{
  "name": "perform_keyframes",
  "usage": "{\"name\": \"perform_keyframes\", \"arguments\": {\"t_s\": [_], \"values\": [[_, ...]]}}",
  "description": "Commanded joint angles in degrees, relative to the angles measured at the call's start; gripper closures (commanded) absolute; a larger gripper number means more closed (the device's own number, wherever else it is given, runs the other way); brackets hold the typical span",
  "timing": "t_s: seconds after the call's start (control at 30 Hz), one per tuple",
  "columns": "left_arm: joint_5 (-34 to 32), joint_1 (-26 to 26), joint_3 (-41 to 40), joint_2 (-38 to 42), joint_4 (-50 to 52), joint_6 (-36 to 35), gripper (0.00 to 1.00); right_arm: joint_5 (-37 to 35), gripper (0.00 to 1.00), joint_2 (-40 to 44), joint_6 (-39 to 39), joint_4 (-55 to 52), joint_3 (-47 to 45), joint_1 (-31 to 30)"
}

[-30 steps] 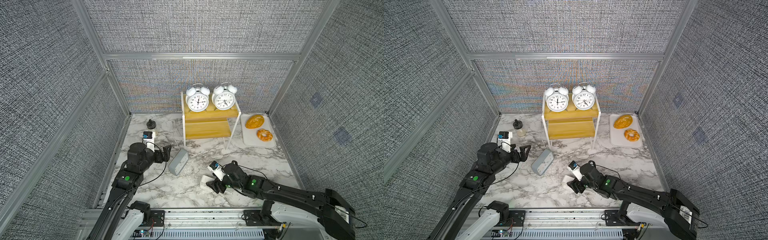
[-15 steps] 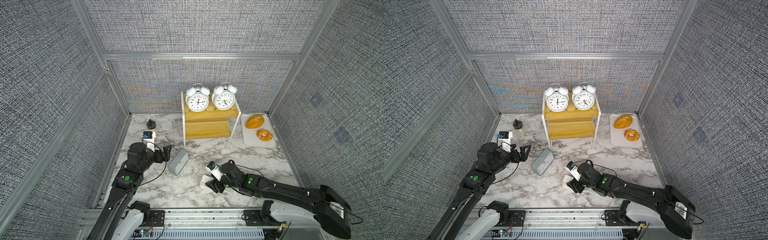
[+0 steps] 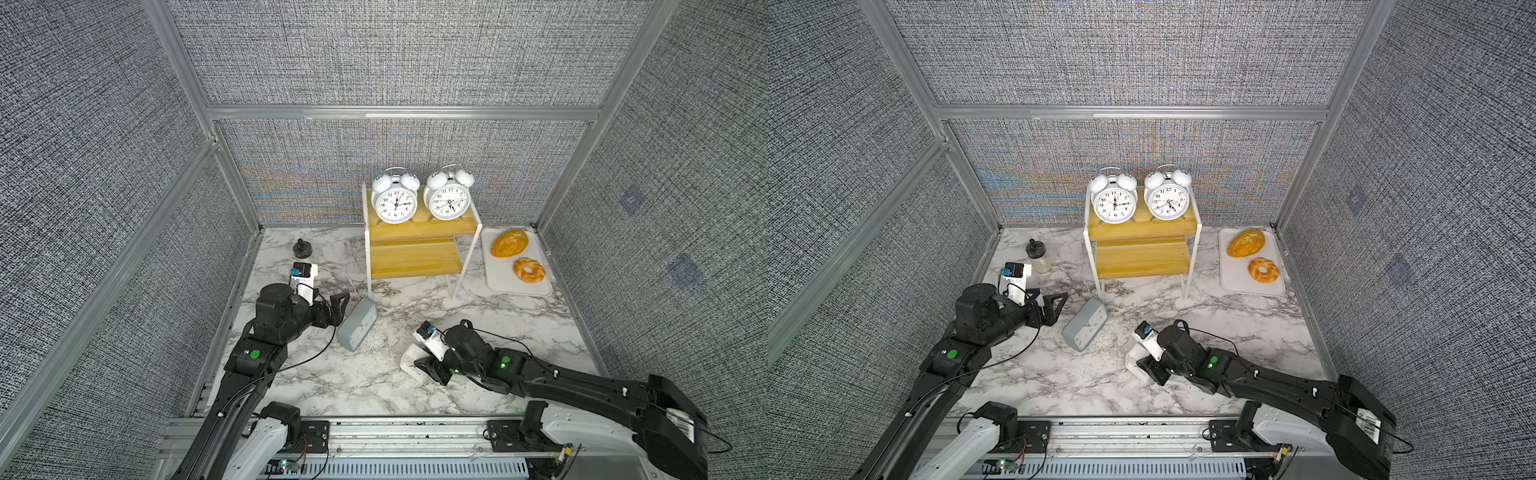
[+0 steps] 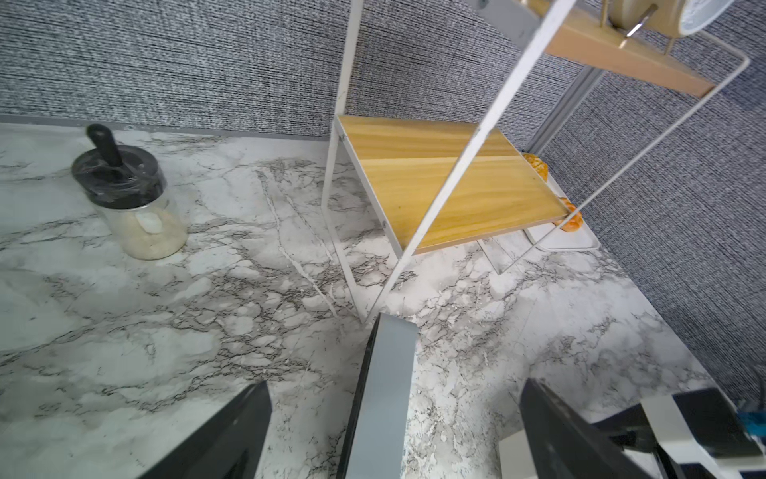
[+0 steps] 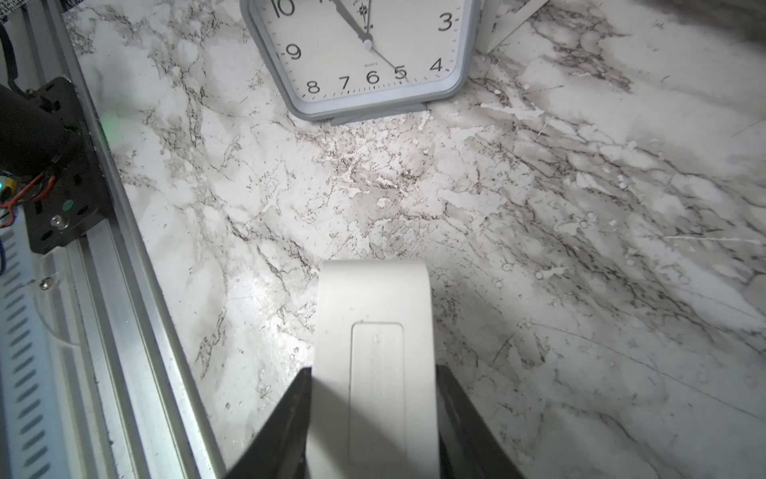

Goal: Place the alarm clocks on the shelf by style
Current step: Pick up the alarm from the center of the board.

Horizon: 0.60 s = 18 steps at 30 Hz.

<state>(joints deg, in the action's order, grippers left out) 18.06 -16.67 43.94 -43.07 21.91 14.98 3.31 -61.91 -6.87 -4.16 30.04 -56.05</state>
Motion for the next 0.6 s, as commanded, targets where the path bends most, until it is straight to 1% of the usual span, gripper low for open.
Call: {"name": "perform_keyframes", "arguments": {"t_s": [0.0, 0.07, 0.13, 0.23, 0.3, 0.37, 0.47, 0.57], "values": [[8.9, -0.2, 0.2, -0.3, -3.6, -1.4, 0.01, -1.2, 0.63, 2.6, 0.2, 1.0, -0.1, 0.4], [10.8, -1.2, -0.2, -0.3, -4.4, -1.7, 0.01, -0.1, 0.64, 4.7, 0.2, 1.3, -0.3, 1.5], [11.3, -2.8, -0.6, -0.2, -5.0, -2.3, 0.01, 1.0, 0.64, 6.1, 0.6, 1.0, -0.1, 2.6], [12.1, -6.6, -1.0, -0.2, -6.5, -3.7, 0.01, 3.6, 0.64, 7.2, 2.1, -0.9, 1.2, 4.5], [13.0, -9.8, -1.5, -0.9, -7.6, -5.8, 0.02, 5.6, 0.64, 7.0, 3.7, -2.9, 2.6, 5.6], [14.0, -13.3, -1.6, -3.0, -7.8, -9.8, 0.03, 6.9, 0.64, 6.3, 5.5, -5.4, 4.4, 6.6], [18.3, -17.6, -1.3, -7.9, -7.8, -17.1, 0.07, 9.1, 0.64, 5.4, 7.8, -8.1, 7.1, 7.8], [21.6, -19.6, 0.1, -13.0, -7.8, -22.9, 0.07, 11.5, 0.64, 4.6, 10.2, -11.0, 9.6, 8.8]]}}
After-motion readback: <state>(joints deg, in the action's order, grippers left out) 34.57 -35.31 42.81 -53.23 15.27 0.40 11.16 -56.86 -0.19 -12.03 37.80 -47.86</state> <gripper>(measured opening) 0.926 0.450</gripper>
